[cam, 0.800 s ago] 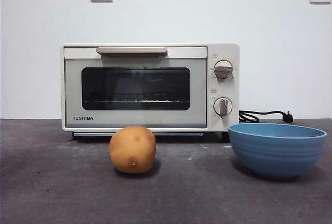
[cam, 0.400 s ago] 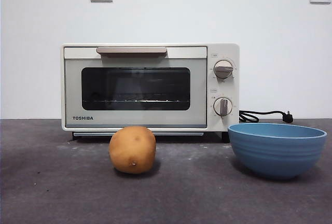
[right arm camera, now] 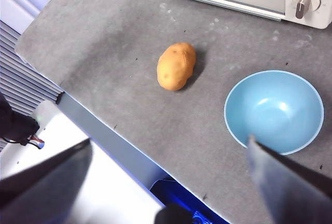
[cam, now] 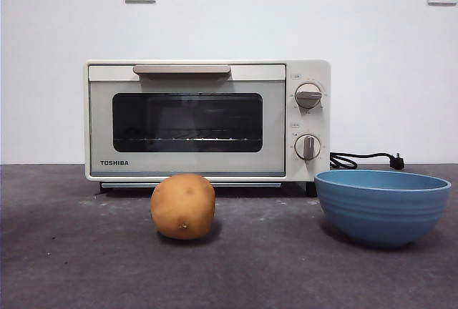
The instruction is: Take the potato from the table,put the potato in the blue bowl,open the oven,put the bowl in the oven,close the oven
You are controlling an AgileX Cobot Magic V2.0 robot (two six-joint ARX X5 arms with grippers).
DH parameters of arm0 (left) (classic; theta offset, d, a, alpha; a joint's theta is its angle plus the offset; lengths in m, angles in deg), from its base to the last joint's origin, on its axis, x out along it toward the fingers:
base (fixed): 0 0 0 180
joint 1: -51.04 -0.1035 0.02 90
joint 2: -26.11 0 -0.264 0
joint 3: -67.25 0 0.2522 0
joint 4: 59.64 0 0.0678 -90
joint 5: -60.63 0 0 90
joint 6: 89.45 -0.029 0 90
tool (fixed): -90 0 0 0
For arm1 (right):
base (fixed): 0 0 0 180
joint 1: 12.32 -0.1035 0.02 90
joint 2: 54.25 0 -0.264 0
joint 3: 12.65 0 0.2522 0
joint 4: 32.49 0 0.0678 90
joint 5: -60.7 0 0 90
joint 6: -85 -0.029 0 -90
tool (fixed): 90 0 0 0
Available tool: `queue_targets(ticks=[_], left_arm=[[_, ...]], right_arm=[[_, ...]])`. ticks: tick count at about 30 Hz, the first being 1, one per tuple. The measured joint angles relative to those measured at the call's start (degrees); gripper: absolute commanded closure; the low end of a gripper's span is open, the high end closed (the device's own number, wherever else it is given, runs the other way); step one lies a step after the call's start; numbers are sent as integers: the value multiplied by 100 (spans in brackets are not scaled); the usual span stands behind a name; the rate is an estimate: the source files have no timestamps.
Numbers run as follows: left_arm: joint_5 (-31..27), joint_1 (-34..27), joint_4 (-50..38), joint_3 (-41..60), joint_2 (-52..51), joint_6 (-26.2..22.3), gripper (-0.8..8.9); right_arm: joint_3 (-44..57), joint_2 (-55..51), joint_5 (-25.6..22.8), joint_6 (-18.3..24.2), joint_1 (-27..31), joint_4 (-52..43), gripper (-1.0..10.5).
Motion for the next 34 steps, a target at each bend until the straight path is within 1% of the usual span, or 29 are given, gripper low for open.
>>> queue_targets(ticks=[3, 6, 11, 13, 17, 21, 26, 30, 34], left_arm=[[0, 0, 0, 0, 0, -2, 821], [0, 0, 0, 0, 0, -7, 821], [0, 0, 0, 0, 0, -9, 821], [0, 0, 0, -2, 0, -9, 821], [0, 0, 0, 0, 0, -9, 821], [0, 0, 0, -2, 0, -9, 821], [0, 0, 0, -2, 0, -9, 821], [0, 0, 0, 0, 0, -9, 821], [0, 0, 0, -2, 0, -9, 821]], right_arm=[[-2, 149, 4, -107, -68, -153, 344], [-2, 345, 2, -219, -319, -461, 344], [-2, 809, -72, -538, -1010, -1167, 345], [-2, 1029, -243, -664, -1292, -1467, 344], [-4, 1657, -815, -920, -1993, -2162, 344], [-4, 2350, -1318, -1097, -2522, -2767, 344], [-122, 3353, -1797, -1261, -2935, -3331, 344], [-461, 4151, -2164, -1298, -3117, -3370, 344], [-1108, 5187, -2494, -1305, -3248, -3410, 344]])
